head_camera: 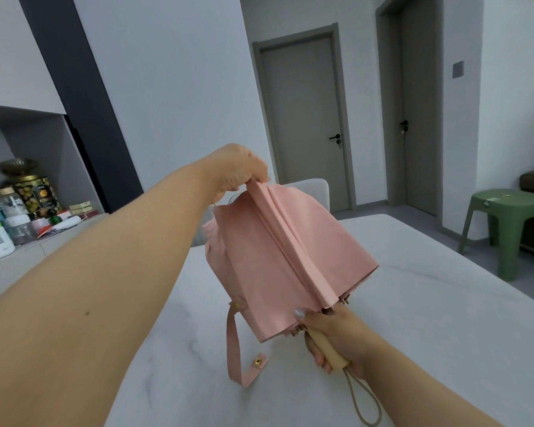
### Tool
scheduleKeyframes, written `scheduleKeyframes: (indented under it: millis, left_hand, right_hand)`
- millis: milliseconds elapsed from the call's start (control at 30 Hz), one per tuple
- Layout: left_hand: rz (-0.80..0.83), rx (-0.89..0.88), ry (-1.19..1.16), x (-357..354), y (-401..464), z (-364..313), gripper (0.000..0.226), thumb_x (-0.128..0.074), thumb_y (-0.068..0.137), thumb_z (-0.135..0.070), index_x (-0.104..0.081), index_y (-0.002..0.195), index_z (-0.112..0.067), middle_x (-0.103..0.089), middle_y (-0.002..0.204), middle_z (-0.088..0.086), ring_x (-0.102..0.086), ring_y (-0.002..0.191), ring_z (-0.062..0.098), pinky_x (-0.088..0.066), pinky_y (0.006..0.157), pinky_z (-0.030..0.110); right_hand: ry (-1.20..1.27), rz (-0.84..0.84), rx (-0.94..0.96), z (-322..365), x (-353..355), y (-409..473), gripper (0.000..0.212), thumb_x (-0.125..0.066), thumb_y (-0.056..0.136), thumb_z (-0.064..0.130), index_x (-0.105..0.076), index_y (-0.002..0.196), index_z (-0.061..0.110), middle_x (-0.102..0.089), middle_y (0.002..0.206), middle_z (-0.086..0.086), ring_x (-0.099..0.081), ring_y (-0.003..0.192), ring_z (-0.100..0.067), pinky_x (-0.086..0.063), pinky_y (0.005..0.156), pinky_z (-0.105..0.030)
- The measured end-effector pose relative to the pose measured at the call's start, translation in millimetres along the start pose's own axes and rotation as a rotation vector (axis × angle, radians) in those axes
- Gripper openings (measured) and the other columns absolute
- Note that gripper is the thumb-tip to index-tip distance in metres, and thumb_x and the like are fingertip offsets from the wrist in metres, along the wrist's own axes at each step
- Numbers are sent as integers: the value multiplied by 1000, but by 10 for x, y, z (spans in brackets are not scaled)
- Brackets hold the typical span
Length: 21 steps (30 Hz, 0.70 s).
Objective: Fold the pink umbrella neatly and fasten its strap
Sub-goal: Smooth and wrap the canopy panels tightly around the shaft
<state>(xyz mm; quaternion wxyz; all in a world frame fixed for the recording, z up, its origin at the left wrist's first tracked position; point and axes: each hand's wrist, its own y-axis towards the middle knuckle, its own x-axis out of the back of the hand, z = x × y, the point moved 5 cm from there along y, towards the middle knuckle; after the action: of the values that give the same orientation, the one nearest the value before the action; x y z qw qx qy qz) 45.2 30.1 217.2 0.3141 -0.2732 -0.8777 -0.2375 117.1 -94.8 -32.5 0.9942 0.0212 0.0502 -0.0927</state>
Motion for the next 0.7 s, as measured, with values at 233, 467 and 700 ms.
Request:
scheduleKeyframes:
  millis: [233, 467, 700]
  left_hand:
    - [-30, -5, 96, 93, -35, 98, 22, -67, 83, -6, -66, 103, -15, -58, 82, -4, -47, 74, 8, -36, 63, 20]
    - [-26, -22, 25, 216, -85, 453, 33, -71, 86, -4, -59, 115, -11, -66, 81, 2, -63, 65, 10, -50, 62, 25]
    - [-88, -2, -57, 138, -83, 641, 35, -72, 85, -2, -57, 116, -8, -68, 91, 8, -63, 82, 21, -54, 78, 35]
  right_hand:
    - [9, 82, 118, 55, -30, -2, 63, -82, 59, 41, -60, 102, 1, -70, 79, -10, -45, 39, -15, -40, 36, -22]
    - [174, 123, 183, 69, -10, -5, 95, -74, 44, 80, -57, 92, 0, -51, 46, -9, -45, 33, -14, -39, 33, -20]
    - [104, 8, 107, 84, -36, -32, 53, -63, 85, 46, -63, 91, -7, -52, 42, -9, -42, 30, -15, -39, 34, -21]
